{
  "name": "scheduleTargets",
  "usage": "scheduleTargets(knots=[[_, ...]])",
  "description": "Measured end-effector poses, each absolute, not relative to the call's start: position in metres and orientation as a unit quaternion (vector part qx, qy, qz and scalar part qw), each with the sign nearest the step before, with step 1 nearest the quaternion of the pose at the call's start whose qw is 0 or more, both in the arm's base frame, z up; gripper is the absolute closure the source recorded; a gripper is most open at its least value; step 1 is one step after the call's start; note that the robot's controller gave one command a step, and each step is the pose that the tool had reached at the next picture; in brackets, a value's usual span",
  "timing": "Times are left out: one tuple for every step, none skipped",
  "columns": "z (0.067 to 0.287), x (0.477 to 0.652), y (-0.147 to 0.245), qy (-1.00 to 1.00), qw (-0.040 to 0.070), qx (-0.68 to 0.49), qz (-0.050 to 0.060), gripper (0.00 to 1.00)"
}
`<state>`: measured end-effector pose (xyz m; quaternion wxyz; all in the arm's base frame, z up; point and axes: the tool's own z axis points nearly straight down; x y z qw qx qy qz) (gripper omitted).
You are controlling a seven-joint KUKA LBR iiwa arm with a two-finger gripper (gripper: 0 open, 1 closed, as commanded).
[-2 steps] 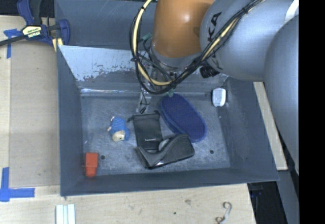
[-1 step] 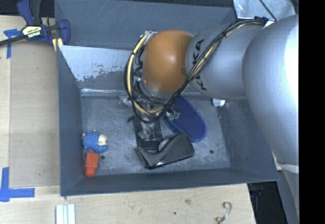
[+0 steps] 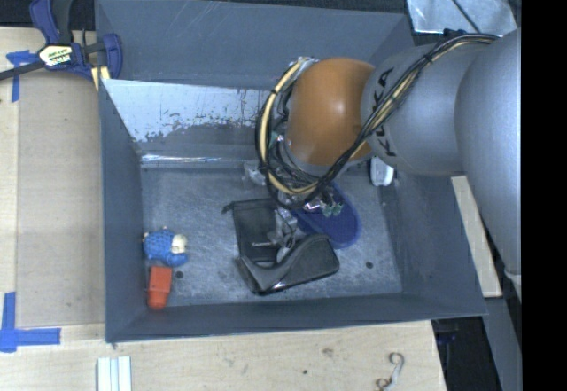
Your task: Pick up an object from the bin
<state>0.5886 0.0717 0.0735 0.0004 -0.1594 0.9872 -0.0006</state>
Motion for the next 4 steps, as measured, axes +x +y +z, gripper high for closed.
scheduleTargets(knots=[[0.070,0.617,0.079,0.832,0.002,-0.554,0.000,0.00],[0.091,0.597,0.078,0.892,0.001,-0.452,0.000,0.00],[0.070,0.587,0.069,0.841,0.002,-0.542,0.000,0.00],[0.070,0.586,0.069,0.842,0.001,-0.540,0.000,1.00]])
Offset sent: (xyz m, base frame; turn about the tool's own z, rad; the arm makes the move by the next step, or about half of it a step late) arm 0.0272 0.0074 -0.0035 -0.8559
